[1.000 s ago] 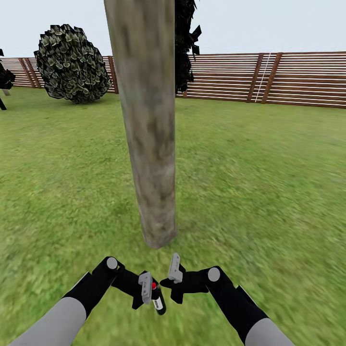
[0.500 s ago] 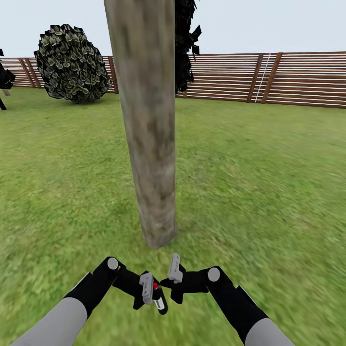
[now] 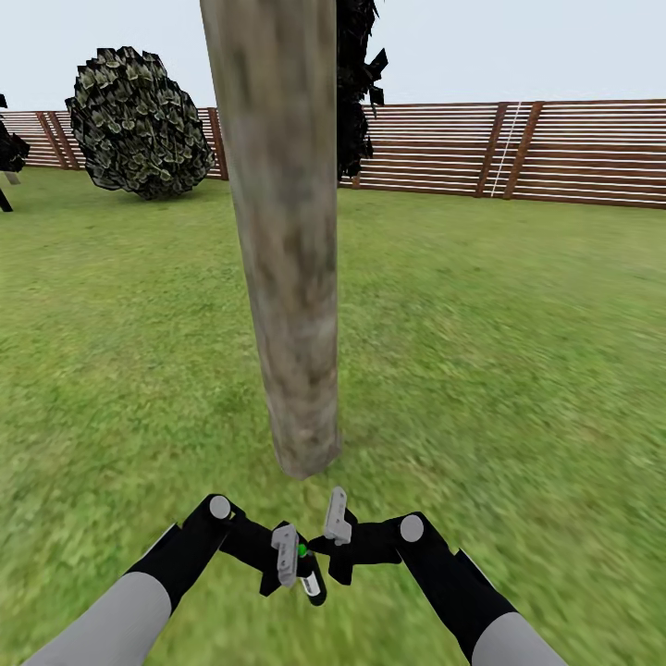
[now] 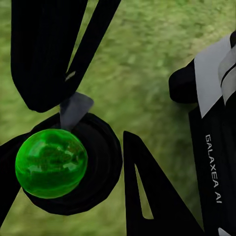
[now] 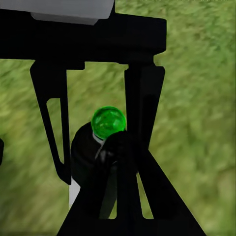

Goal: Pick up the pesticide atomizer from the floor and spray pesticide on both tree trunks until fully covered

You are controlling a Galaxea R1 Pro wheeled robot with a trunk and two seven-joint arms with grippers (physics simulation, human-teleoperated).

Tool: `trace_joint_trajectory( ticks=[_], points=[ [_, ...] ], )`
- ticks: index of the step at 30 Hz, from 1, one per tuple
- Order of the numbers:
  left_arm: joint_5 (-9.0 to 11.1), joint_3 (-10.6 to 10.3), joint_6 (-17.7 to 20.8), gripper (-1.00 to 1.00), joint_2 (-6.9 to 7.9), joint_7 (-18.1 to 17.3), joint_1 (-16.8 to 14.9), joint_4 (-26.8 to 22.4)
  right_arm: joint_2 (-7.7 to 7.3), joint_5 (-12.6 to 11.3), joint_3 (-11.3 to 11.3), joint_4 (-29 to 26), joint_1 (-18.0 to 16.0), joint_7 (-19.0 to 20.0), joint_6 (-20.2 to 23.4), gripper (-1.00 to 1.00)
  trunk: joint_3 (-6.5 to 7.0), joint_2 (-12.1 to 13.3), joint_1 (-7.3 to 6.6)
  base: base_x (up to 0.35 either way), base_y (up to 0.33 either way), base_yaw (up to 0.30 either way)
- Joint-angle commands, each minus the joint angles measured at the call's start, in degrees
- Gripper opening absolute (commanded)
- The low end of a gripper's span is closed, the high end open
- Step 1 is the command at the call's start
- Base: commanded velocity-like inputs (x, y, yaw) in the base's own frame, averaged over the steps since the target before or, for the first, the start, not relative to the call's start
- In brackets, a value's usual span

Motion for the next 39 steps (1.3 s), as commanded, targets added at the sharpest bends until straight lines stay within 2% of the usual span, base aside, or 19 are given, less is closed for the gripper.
trace_joint_trajectory(
  ticks=[1,2,3,4,6,13,16,17,25,26,30,35,39],
  points=[
    [-0.59,-0.14,-0.84,-1.00,4.45,0.07,0.59,0.77,0.02,0.52,-0.05,-0.15,-0.02,0.13,-0.25,-1.00,-0.05,-0.02,-0.01,0.000,0.000,0.000],
    [-0.62,-0.13,-0.85,-1.00,5.88,0.08,0.68,0.79,0.02,0.52,-0.05,-0.15,-0.02,0.13,-0.25,-1.00,-0.05,-0.02,-0.01,0.000,0.000,0.000],
    [-0.68,-0.13,-0.90,-1.00,8.14,0.08,0.74,0.80,0.02,0.54,-0.05,-0.15,-0.02,0.13,-0.25,-1.00,-0.05,-0.02,-0.01,0.000,0.000,0.000],
    [-0.67,-0.13,-0.93,-1.00,9.73,0.08,0.78,0.80,0.02,0.58,-0.05,-0.15,-0.02,0.13,-0.25,-1.00,-0.05,-0.02,-0.01,0.000,0.000,0.000],
    [-0.58,-0.13,-0.94,-1.00,11.91,0.08,0.88,0.80,0.02,0.60,-0.08,-0.15,-0.02,0.13,-0.25,-1.00,-0.05,-0.02,-0.01,0.000,0.000,0.000],
    [-0.85,-0.10,-0.94,-1.00,12.42,0.08,0.91,0.80,-0.06,0.66,-0.14,0.02,-0.02,0.13,-0.25,-1.00,-0.05,-0.02,-0.01,0.000,0.000,0.000],
    [-0.92,-0.12,-0.94,-1.00,13.42,0.08,0.90,0.80,-0.07,0.67,-0.16,0.03,-0.02,0.13,-0.25,-1.00,-0.05,-0.02,-0.01,0.000,0.000,0.000],
    [-0.92,-0.12,-0.94,-1.00,13.67,0.08,0.90,0.80,-0.08,0.67,-0.15,0.03,-0.02,0.13,-0.25,1.00,-0.05,-0.02,-0.01,0.000,0.000,0.000],
    [-1.00,-0.13,-0.90,-1.00,14.80,0.08,0.97,0.88,-0.32,0.73,-0.23,0.18,-0.02,0.05,-0.26,1.00,-0.05,-0.02,-0.01,0.000,0.000,0.000],
    [-0.74,7.76,-0.93,-1.00,14.80,14.76,1.12,9.61,-11.69,-5.35,-0.20,35.57,0.16,-30.78,-14.75,1.00,-0.05,-0.02,-0.01,0.000,0.000,0.000],
    [-0.76,7.68,-0.94,-1.00,14.73,13.35,1.12,9.30,-11.46,-4.85,0.08,35.54,0.16,-29.85,-14.76,1.00,-0.05,-0.02,-0.01,0.000,0.000,0.000],
    [-0.78,7.86,-0.94,-1.00,14.64,12.78,1.12,9.17,-11.33,-4.60,0.19,31.79,0.16,-23.43,-14.81,1.00,-0.05,-0.02,-0.01,0.000,0.000,0.000],
    [-0.74,7.86,-0.94,-1.00,14.70,12.74,1.12,9.19,-11.34,-4.60,0.06,30.27,0.16,-22.06,-14.76,1.00,-0.05,-0.02,-0.01,0.000,0.000,0.000]
  ],
)
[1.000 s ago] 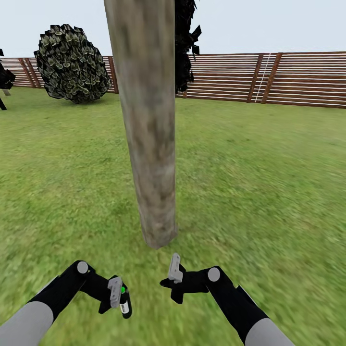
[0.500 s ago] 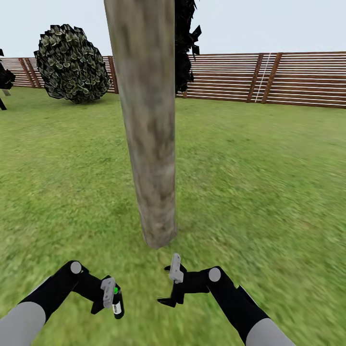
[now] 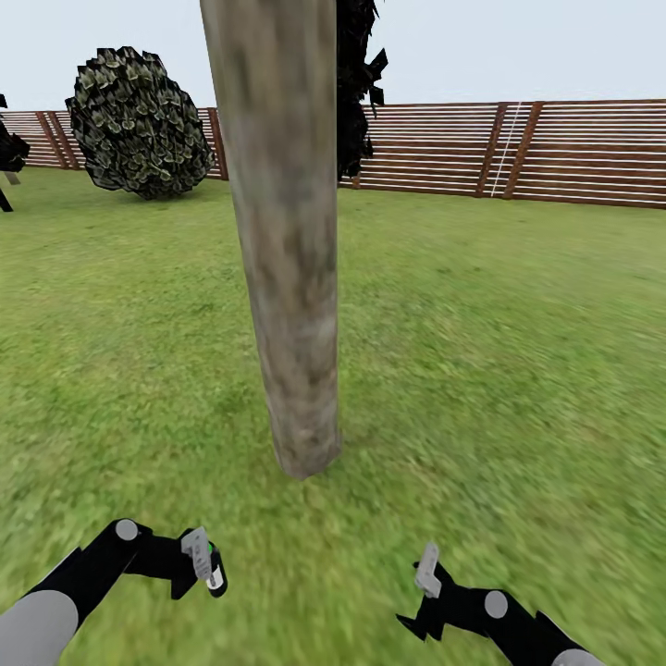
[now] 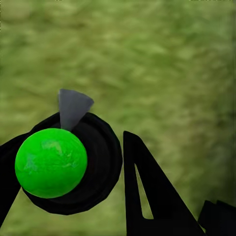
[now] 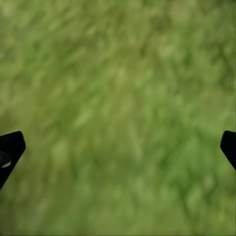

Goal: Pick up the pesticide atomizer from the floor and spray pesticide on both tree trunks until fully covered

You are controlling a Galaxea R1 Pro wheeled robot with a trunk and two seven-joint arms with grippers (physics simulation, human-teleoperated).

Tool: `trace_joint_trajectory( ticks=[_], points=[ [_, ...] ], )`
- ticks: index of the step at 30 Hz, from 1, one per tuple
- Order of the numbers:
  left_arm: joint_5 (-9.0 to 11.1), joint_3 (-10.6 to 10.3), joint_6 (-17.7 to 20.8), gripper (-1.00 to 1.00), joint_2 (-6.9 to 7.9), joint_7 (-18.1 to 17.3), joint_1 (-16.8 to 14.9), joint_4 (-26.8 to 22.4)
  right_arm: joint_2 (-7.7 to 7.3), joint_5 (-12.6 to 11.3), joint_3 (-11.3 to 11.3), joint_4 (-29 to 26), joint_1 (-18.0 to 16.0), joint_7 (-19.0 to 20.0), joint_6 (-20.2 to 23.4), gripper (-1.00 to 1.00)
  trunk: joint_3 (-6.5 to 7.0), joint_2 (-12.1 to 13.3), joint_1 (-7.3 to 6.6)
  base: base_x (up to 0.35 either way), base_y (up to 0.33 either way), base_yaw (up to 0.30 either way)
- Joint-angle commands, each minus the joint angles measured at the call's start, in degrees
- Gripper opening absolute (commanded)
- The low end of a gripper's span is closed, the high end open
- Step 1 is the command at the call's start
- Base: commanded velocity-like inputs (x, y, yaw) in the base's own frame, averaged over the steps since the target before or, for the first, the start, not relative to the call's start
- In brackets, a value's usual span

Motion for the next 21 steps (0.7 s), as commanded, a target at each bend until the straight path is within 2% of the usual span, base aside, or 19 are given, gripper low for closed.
trace_joint_trajectory(
  ticks=[1,6,7,9,11,12,14,16,18,19,20,21],
  points=[
    [-0.26,-0.09,-0.54,-1.00,0.04,0.02,-0.02,-0.05,-0.04,0.58,-0.14,-0.10,-0.02,0.02,-0.34,1.00,-0.05,-0.02,-0.01,0.000,0.000,0.000],
    [0.01,1.26,-0.15,-1.00,0.02,0.83,-0.10,-0.01,-0.12,-0.02,-1.06,0.20,-0.02,-1.62,-0.35,1.00,-0.05,-0.02,-0.01,0.000,0.000,0.000],
    [0.02,2.06,-0.10,-1.00,0.00,1.26,-0.11,0.00,-0.14,-0.35,-1.83,0.34,-0.02,-3.56,-0.35,1.00,-0.05,-0.02,-0.01,0.000,0.000,0.000],
    [0.08,6.17,0.15,-1.00,-0.25,4.19,-0.11,0.24,-0.08,-1.38,-4.26,2.43,-0.02,-13.23,-0.36,1.00,-0.05,-0.02,-0.01,0.000,0.000,0.000],
    [0.10,9.39,0.31,-1.00,-0.87,7.32,-0.11,0.48,0.07,-2.48,-5.01,4.34,-0.02,-19.02,-0.43,1.00,-0.05,-0.02,-0.01,0.000,0.000,0.000],
    [0.13,11.95,0.41,-1.00,-1.44,10.18,-0.11,0.58,0.49,-3.84,-5.30,5.17,-0.02,-21.90,-0.47,1.00,-0.05,-0.02,-0.01,0.000,0.000,0.000],
    [0.24,15.40,0.47,-1.00,-2.02,13.91,-0.11,0.68,1.33,-6.41,-5.54,5.77,-0.02,-24.63,-0.49,1.00,-0.05,-0.02,-0.01,0.000,0.000,0.000],
    [0.27,19.87,0.61,-1.00,-3.08,18.35,-0.11,0.75,2.13,-10.51,-5.63,6.12,-0.02,-28.42,-0.51,1.00,-0.05,-0.02,-0.01,0.000,0.000,0.000],
    [0.18,24.63,2.51,-1.00,-5.39,24.23,-0.11,0.73,2.56,-15.94,-5.63,6.23,-0.02,-34.34,-0.51,1.00,-0.05,-0.02,-0.01,0.000,0.000,0.000],
    [0.07,25.79,4.83,-1.00,-6.96,27.70,-0.11,0.71,2.64,-18.42,-5.63,6.26,0.00,-37.25,-0.56,1.00,-0.05,-0.02,-0.01,0.000,0.000,0.000],
    [0.09,26.32,9.07,-1.00,-8.94,32.94,-0.11,0.70,2.69,-20.86,-5.62,6.28,0.04,-39.62,-1.07,1.00,-0.05,-0.02,-0.01,0.000,0.000,0.000],
    [0.09,26.37,11.15,-1.00,-9.79,35.22,-0.16,0.70,2.68,-21.54,-5.62,6.25,0.05,-40.22,-1.62,1.00,-0.05,-0.02,-0.01,0.000,0.000,0.000]
  ],
)
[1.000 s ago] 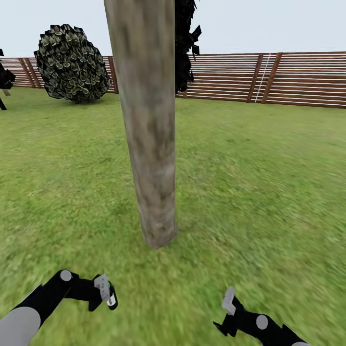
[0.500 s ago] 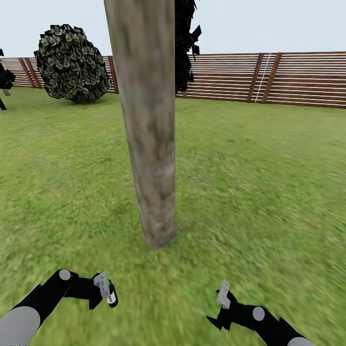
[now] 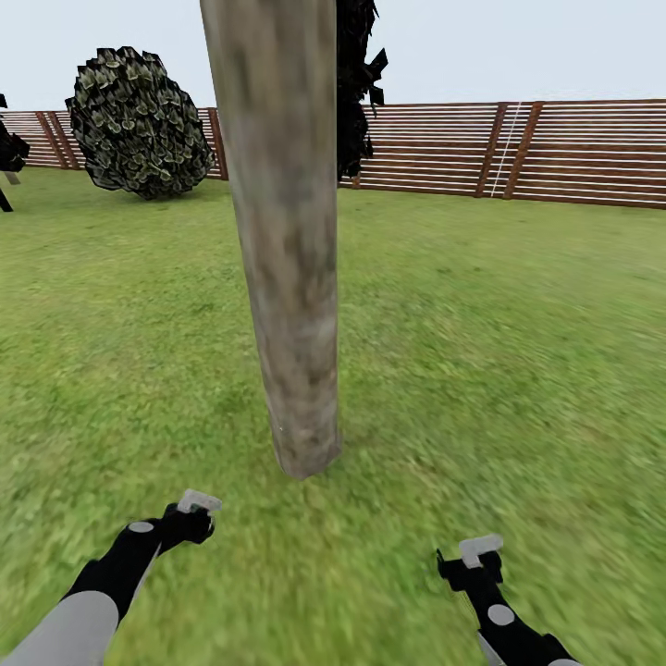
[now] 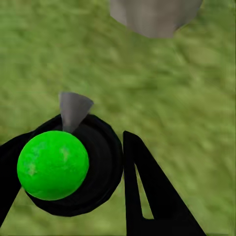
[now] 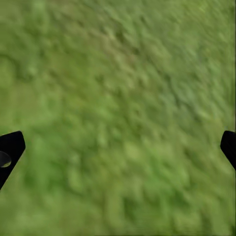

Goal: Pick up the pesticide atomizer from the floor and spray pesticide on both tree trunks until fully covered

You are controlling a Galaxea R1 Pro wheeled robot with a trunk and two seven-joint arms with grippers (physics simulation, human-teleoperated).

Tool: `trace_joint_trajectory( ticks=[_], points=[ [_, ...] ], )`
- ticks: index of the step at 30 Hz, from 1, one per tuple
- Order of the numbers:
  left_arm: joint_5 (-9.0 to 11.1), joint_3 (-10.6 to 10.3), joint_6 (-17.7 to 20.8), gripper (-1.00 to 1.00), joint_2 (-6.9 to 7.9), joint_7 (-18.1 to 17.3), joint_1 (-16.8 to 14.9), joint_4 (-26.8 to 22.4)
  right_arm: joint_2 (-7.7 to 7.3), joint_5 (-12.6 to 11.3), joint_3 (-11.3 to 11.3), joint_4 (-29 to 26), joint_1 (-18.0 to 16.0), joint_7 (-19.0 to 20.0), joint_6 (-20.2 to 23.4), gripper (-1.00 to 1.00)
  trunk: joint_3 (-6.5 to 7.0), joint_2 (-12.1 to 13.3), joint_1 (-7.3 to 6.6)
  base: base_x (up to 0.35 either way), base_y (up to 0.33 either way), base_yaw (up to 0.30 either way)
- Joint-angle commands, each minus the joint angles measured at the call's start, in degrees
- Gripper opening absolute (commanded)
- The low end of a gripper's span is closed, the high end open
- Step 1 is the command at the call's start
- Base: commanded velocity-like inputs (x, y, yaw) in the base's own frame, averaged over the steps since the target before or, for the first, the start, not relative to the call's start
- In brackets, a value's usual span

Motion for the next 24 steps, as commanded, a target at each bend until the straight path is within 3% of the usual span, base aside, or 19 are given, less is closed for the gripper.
trace_joint_trajectory(
  ticks=[1,3,5,11,14,17,18,24],
  points=[
    [-0.25,0.43,4.17,-1.00,-1.33,2.42,-0.22,-0.51,-0.05,-0.99,0.51,-0.04,-0.02,-0.93,-1.24,1.00,-0.04,-0.02,-0.01,0.000,0.000,0.000],
    [-0.28,0.38,9.66,-1.00,-2.15,4.12,-0.59,-0.88,-0.08,-1.30,0.52,-0.12,-0.02,-1.27,-1.99,1.00,-0.04,-0.02,-0.01,0.000,0.000,0.000],
    [-0.35,0.37,11.71,-1.00,-2.28,4.39,-0.70,-0.94,-0.19,-1.28,0.55,-0.12,-0.02,-1.32,-2.12,1.00,-0.04,-0.02,-0.01,0.000,0.000,0.000],
    [-0.20,0.36,13.54,-1.00,-2.46,4.25,-0.78,-0.29,-0.24,-1.22,0.67,-0.04,-0.02,-1.38,-2.22,1.00,-0.04,-0.02,-0.01,0.000,0.000,0.000],
    [-0.20,0.34,19.49,-1.00,-3.43,3.36,-0.99,-0.62,-0.23,-1.26,0.62,0.07,-0.02,-1.51,-2.21,1.00,-0.04,-0.02,-0.01,0.000,0.000,0.000],
    [-0.40,0.16,23.26,-1.00,-5.84,2.32,-0.92,-1.86,-0.18,-1.60,0.53,2.63,0.06,-1.59,-2.25,1.00,-0.04,-0.02,-0.01,0.002,0.000,0.000],
    [-0.62,0.18,24.07,-1.00,-6.42,2.27,-0.83,-2.23,-0.16,-3.20,0.50,4.09,0.15,-1.60,-2.45,1.00,-0.04,-0.02,-0.01,0.061,-0.198,-0.202],
    [-0.57,0.18,27.08,-1.00,-6.28,2.47,-0.97,-2.43,-0.16,-4.78,0.48,4.28,0.16,-1.95,-3.22,1.00,-0.04,-0.02,-0.01,-0.175,-0.182,-0.282]
  ],
)
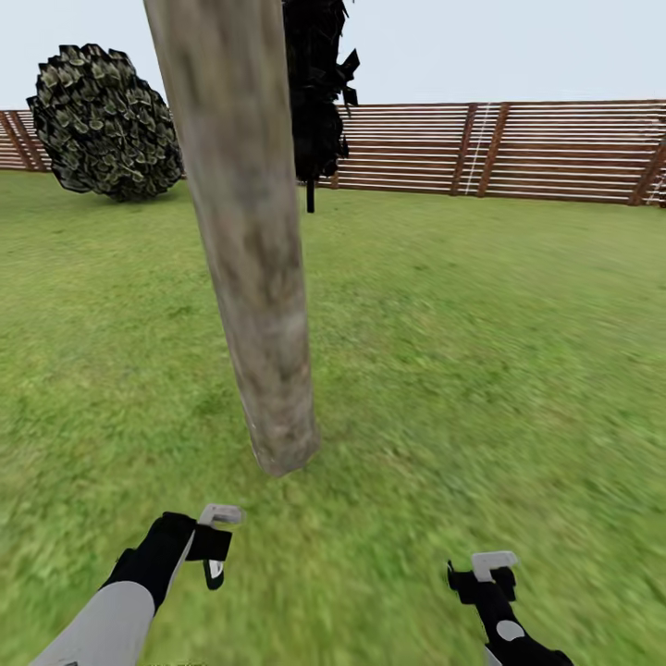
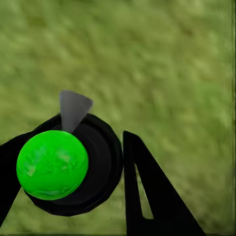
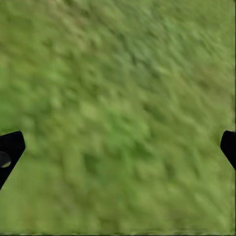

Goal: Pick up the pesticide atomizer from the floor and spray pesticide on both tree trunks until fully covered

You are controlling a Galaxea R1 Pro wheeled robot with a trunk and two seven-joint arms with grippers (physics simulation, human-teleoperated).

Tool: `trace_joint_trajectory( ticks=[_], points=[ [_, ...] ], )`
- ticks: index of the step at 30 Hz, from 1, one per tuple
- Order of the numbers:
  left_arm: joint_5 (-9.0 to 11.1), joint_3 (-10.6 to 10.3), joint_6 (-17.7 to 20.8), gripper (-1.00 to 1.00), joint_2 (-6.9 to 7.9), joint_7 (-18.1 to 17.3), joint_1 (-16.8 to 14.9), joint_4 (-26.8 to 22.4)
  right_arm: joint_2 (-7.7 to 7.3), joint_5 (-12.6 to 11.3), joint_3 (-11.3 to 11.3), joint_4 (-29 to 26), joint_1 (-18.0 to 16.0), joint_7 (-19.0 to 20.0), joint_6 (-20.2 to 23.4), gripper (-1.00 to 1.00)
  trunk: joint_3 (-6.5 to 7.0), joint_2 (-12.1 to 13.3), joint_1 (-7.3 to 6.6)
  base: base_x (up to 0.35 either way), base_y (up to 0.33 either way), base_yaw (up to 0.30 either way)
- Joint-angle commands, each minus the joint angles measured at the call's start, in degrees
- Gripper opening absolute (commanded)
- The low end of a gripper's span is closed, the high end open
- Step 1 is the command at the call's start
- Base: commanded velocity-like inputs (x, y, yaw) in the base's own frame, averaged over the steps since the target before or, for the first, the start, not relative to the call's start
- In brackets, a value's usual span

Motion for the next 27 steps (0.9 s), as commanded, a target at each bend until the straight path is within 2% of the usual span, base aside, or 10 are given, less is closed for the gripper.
trace_joint_trajectory(
  ticks=[1,6,8,11,13,15,16,18,21,27],
  points=[
    [-0.50,0.36,0.55,-1.00,-0.13,-0.55,-0.05,-0.30,-0.01,-0.63,0.51,0.04,-0.04,-0.79,-0.19,1.00,-0.04,-0.02,-0.03,-0.123,-0.063,-0.299],
    [-0.38,0.36,4.60,-1.00,-0.44,-0.77,-2.70,-3.18,0.10,-0.76,0.52,-0.02,-0.04,-3.64,-0.15,1.00,-0.04,-0.02,-0.03,-0.021,-0.011,-0.220],
    [-0.33,0.43,7.39,-1.00,-0.46,-0.73,-6.65,-3.43,0.29,-1.06,0.52,0.03,-0.04,-3.63,-0.05,1.00,-0.02,-0.02,-0.03,-0.001,0.000,-0.079],
    [-0.42,0.41,7.70,-1.00,0.46,-0.74,-7.46,-3.46,0.33,-1.09,0.52,0.06,-0.04,-3.58,-0.03,1.00,0.10,-0.02,-0.03,0.000,0.000,-0.186],
    [-0.36,0.36,7.77,-1.00,2.78,-0.82,-7.41,-3.26,0.34,-1.09,0.52,0.05,-0.04,-3.57,-0.03,1.00,0.19,-0.02,-0.03,0.000,0.000,-0.217],
    [-0.38,0.35,7.69,-1.00,3.07,-0.80,-7.31,-3.12,0.34,-1.09,0.55,0.04,-0.04,-3.59,-0.03,1.00,0.28,-0.02,-0.03,0.000,0.000,-0.222],
    [-0.36,0.36,7.69,-1.00,2.31,-0.80,-7.47,-3.09,0.34,-1.06,0.60,0.04,-0.04,-3.55,-0.03,1.00,0.33,-0.02,-0.03,0.000,0.000,-0.225],
    [-0.41,0.26,7.70,-1.00,-0.92,-0.62,-8.04,-3.33,0.35,-0.95,0.67,0.11,-0.04,-3.50,-0.03,1.00,0.42,-0.02,-0.03,0.000,0.000,-0.226],
    [-0.35,0.28,7.75,-1.00,-2.15,-0.58,-9.17,-3.44,0.34,-0.92,0.69,0.13,-0.04,-3.50,-0.03,1.00,0.53,-0.02,-0.03,0.000,0.000,-0.181],
    [-0.24,0.78,7.56,-1.00,4.44,-0.74,-8.95,-3.46,0.34,-1.00,0.61,0.13,-0.04,-3.57,-0.03,1.00,0.54,-0.02,-0.03,-0.035,0.006,-0.013]
  ],
)
